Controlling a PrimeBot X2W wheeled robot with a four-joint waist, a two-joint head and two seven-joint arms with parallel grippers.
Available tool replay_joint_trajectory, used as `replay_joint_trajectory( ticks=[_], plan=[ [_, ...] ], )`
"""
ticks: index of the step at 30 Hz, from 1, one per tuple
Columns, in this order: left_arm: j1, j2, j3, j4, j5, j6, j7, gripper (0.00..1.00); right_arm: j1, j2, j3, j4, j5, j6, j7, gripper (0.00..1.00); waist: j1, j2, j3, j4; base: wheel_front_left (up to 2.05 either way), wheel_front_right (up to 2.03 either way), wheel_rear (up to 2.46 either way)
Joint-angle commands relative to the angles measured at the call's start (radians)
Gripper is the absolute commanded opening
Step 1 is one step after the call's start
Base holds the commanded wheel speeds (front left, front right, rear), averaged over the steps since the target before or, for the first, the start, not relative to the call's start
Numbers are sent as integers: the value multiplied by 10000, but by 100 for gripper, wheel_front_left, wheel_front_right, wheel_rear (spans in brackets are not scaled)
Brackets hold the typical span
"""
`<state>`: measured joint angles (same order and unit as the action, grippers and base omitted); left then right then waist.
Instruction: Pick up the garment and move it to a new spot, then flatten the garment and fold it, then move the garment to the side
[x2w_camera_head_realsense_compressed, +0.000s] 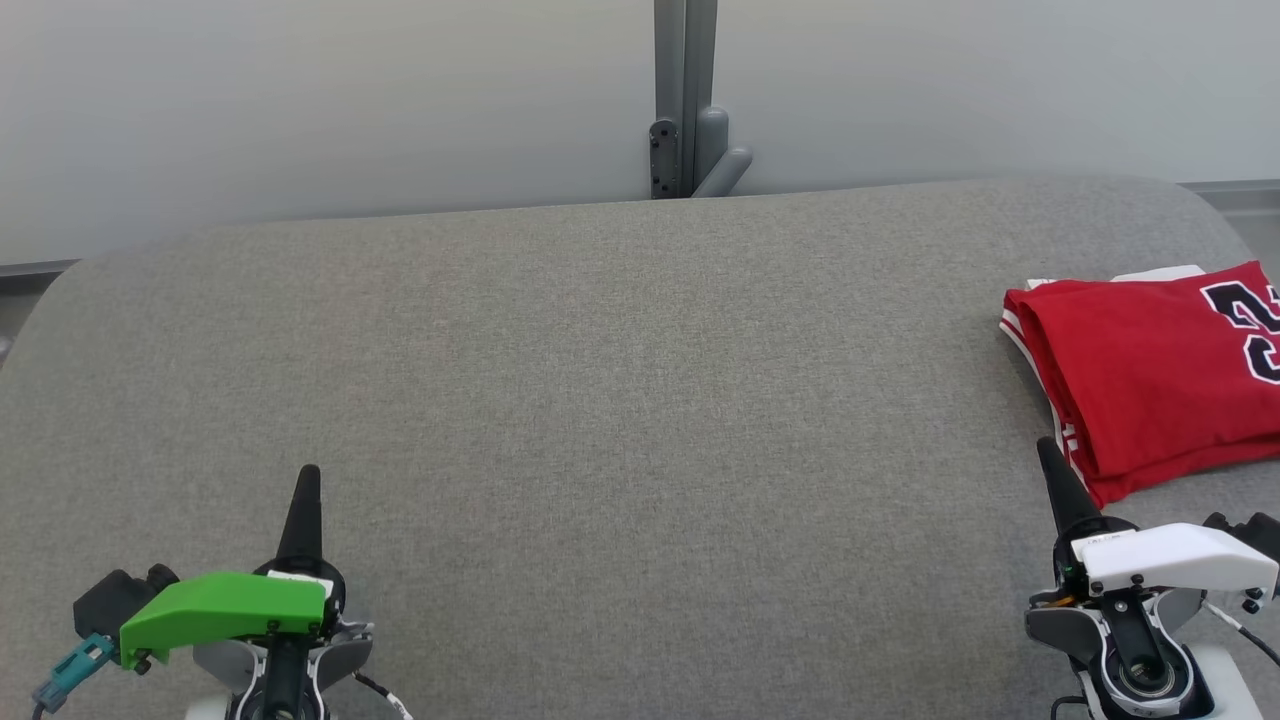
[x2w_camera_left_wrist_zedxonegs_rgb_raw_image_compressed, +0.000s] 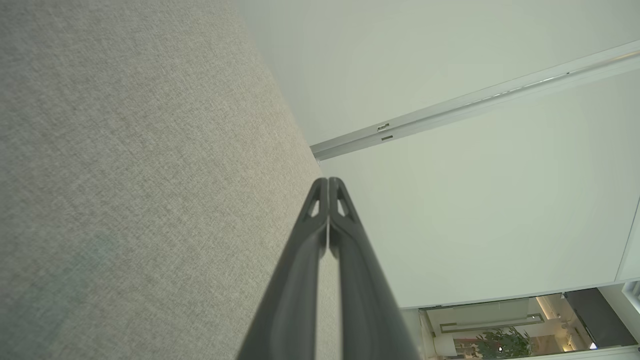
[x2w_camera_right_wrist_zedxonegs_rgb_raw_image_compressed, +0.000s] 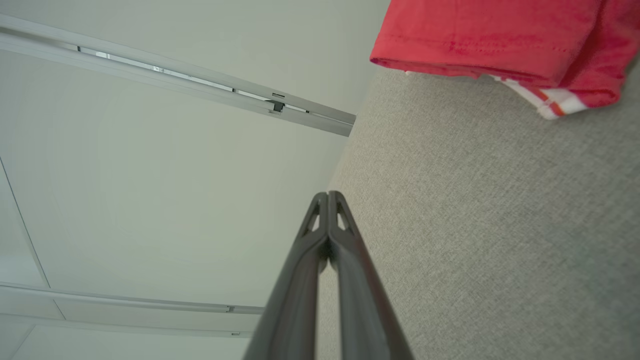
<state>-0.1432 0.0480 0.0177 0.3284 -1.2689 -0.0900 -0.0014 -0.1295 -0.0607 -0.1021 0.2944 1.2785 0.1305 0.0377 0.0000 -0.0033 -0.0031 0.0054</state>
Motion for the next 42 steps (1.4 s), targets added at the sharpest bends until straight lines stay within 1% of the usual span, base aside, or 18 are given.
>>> replay_joint_trajectory(
  ticks=[1,23,42],
  plan=[
    [-279,33,67,-29,-325,-90,54,0,-211,-55,-69,-12,249,3,87,0,0,21,3,-2,0,0,0],
    [-619,37,290,152,-2051,-273,473,0,-465,-39,-401,190,1907,4,604,0,0,27,49,-28,0,0,0],
    [-845,39,441,277,-3252,-424,783,0,-644,-20,-646,337,3059,4,986,0,0,31,86,-50,0,0,0]
  ],
)
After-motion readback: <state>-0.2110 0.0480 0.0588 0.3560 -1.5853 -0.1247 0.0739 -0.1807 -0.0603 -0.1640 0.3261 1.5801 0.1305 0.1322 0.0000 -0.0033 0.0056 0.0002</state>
